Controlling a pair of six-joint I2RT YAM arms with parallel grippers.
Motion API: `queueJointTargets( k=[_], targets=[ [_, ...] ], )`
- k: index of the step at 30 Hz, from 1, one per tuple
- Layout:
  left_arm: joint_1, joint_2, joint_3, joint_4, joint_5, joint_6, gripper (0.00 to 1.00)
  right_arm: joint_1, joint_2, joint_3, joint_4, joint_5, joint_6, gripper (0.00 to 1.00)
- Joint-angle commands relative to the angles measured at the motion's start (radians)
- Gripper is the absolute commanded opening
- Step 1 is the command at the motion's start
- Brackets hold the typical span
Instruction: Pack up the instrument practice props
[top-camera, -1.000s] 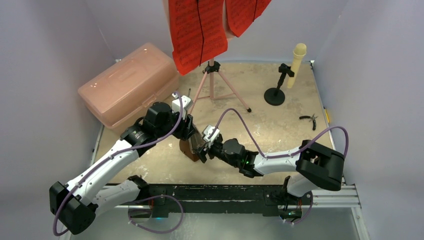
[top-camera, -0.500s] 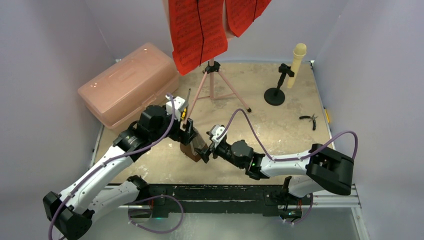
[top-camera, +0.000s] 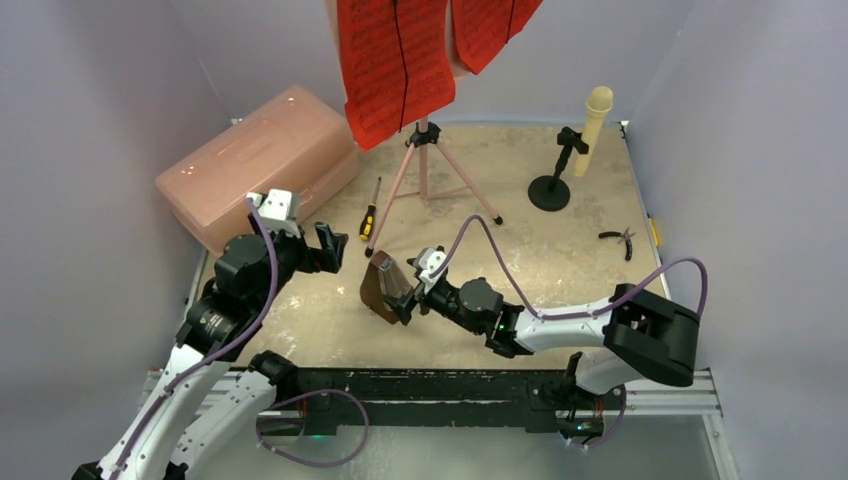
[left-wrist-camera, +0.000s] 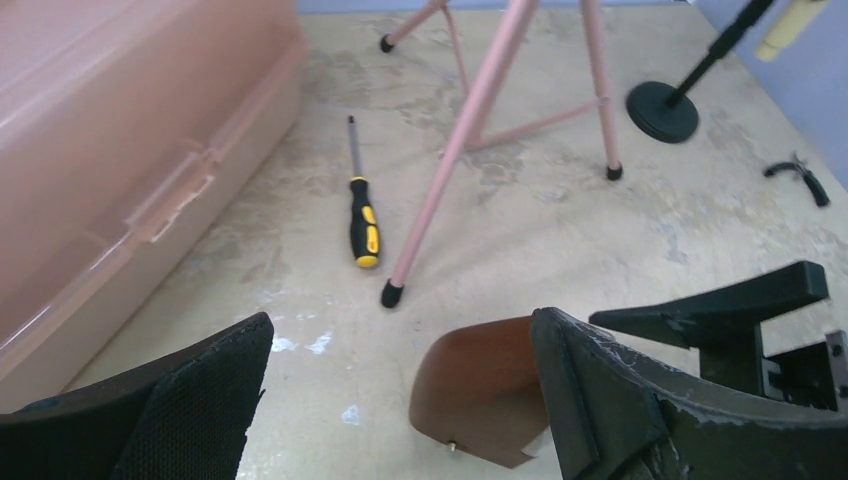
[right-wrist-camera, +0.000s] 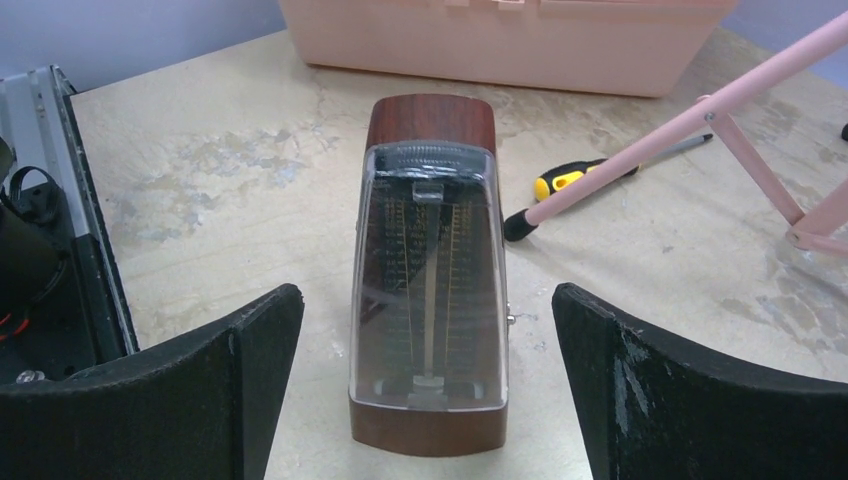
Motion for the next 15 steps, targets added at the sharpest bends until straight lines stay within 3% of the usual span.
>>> queueJointTargets(
  k=[1,10,15],
  targets=[
    [0.072,-0.031,-0.022,0.030,-0.032,-0.027,0.99,0.005,0.042,0.072,0.090,-0.002,-0.044,0.98],
    [0.121,-0.087,-0.028,0.014,-0.040,-0.023,0.99,0.006,0.186,0.179,0.150,0.079,-0.054,0.97],
    [0.125,-0.116,-0.028,0.000,-0.067,-0.008,0.99,0.005,0.223,0.207,0.128,0.120,-0.027,0.92]
  ],
)
